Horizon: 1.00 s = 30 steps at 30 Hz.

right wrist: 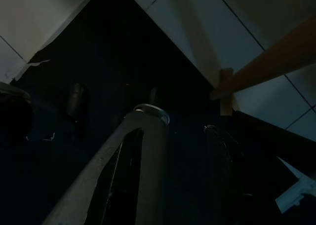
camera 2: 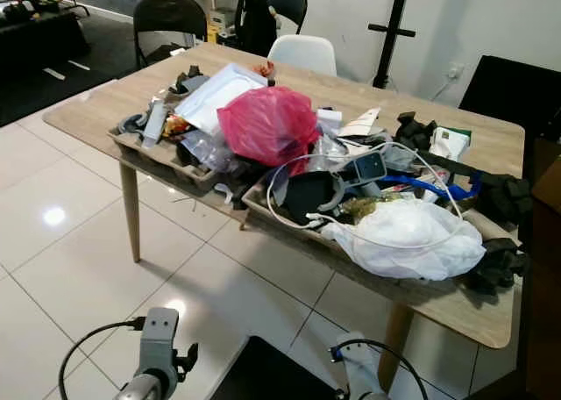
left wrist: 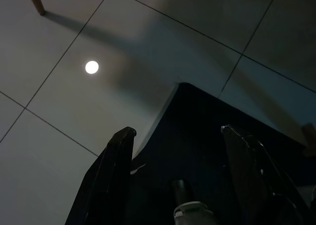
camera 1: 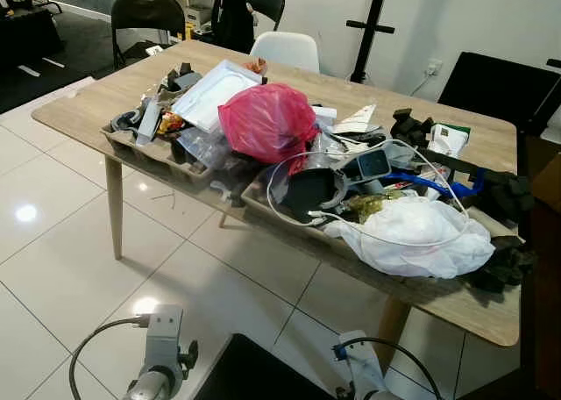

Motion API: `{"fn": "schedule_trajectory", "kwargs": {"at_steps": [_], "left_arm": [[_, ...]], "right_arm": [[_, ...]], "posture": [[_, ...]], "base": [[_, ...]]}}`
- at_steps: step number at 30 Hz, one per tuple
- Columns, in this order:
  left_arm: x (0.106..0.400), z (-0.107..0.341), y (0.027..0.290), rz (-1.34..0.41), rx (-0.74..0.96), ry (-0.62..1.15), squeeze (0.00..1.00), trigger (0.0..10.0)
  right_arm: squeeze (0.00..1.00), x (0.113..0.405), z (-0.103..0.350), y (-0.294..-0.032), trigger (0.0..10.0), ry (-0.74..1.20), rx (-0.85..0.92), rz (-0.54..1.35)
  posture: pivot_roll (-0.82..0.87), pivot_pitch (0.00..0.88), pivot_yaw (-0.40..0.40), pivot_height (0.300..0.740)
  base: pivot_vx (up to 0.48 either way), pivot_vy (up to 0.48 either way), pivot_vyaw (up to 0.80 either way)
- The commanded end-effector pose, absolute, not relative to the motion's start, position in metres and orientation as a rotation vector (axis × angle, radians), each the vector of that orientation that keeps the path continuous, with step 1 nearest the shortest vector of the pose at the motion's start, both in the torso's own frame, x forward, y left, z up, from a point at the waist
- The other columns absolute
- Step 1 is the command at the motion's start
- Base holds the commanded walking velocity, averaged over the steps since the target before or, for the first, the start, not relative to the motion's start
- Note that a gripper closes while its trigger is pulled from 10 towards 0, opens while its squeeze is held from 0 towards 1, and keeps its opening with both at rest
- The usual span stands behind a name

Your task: Picking trash to rubbish bin

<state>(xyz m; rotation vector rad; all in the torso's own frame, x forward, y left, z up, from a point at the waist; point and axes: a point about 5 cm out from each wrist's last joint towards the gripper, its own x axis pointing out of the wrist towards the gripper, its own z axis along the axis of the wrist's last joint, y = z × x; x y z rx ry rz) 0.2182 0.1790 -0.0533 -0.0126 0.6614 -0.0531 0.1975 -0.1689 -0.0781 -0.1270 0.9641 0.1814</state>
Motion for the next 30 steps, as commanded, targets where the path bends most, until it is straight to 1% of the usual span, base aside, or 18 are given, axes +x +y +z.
{"fn": "schedule_trajectory", "kwargs": {"at_steps": [1, 8, 10, 30], "left_arm": [[0.2121, -0.0582, 0.1776, -0.057, -0.013, 0.691, 0.0, 10.0], [0.2104, -0.059, 0.1769, -0.058, -0.017, 0.693, 0.0, 10.0], [0.2103, -0.059, 0.1766, -0.058, -0.017, 0.693, 0.0, 10.0], [0.2114, -0.0585, 0.1769, -0.056, -0.024, 0.692, 0.0, 10.0]], "right_arm": [[0.0, 0.1927, -0.0806, -0.1704, 10.0, 0.987, -0.129, 0.176], [0.0, 0.1937, -0.0801, -0.1703, 10.0, 0.984, -0.131, 0.178], [0.0, 0.1938, -0.08, -0.1705, 10.0, 0.983, -0.131, 0.179], [0.0, 0.196, -0.079, -0.1697, 10.0, 0.978, -0.129, 0.181]], "posture": [[-0.02, 0.081, 0.006, 0.74], [-0.02, 0.077, 0.003, 0.74], [-0.02, 0.077, 0.003, 0.74], [-0.02, 0.084, 0.0, 0.74]], "base": [[0.0, 0.0, 0.0], [0.0, 0.0, 0.0], [-0.24, 0.0, 0.0], [-0.341, 0.0, 0.0]]}}
